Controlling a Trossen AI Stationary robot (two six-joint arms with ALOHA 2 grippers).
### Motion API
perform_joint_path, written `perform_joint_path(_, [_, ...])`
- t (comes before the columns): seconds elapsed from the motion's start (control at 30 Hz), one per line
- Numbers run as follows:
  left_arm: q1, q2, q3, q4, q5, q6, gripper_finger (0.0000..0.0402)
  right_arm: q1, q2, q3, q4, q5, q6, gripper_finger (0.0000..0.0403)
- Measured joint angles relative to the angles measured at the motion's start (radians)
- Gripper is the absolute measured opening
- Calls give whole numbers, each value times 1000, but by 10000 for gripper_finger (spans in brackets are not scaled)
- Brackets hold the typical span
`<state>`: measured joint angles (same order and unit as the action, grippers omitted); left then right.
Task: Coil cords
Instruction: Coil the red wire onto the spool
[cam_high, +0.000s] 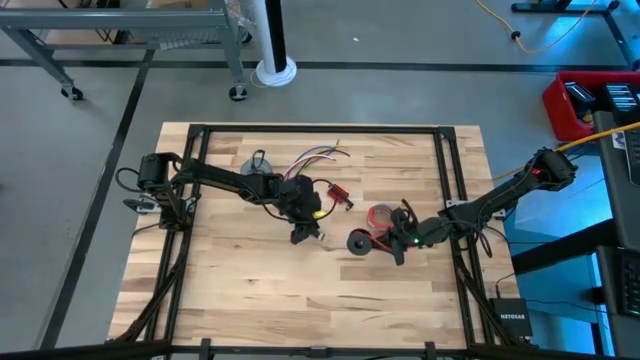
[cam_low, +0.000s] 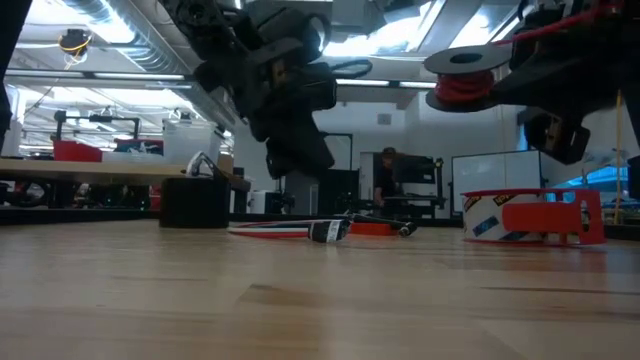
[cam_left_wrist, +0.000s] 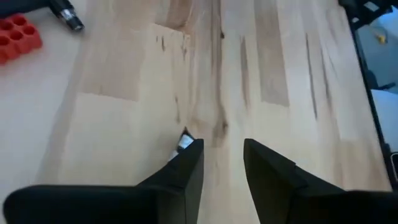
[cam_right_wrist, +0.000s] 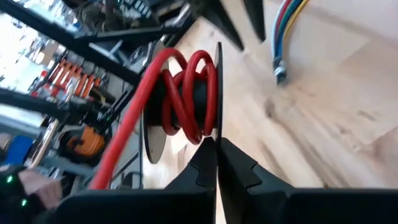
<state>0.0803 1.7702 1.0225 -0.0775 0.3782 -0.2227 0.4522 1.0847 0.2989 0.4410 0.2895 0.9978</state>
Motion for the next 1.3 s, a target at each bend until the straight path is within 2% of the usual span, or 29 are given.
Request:
perform_joint_path(0.17, [-1,0,0,92,2,50,94,0,0,0,-9,-56,0,3])
perform_joint_path(0.47, [-3,0,0,225,1,205,88,-1,0,0,-30,-56,0,3])
perform_joint_path(0.63, [-12,0,0,310,1,233,88,-1,0,0,-29,-56,0,3])
perform_joint_path(0.83, [-15,53,0,457,10,109,88,-1,0,0,-29,-93,0,3])
perform_joint_path(1.2, [-28,159,0,749,221,-114,88,-1,0,0,-35,-180,-8,3])
perform_joint_path(1.3, [-42,178,0,802,243,-139,88,-1,0,0,-47,-212,-8,3])
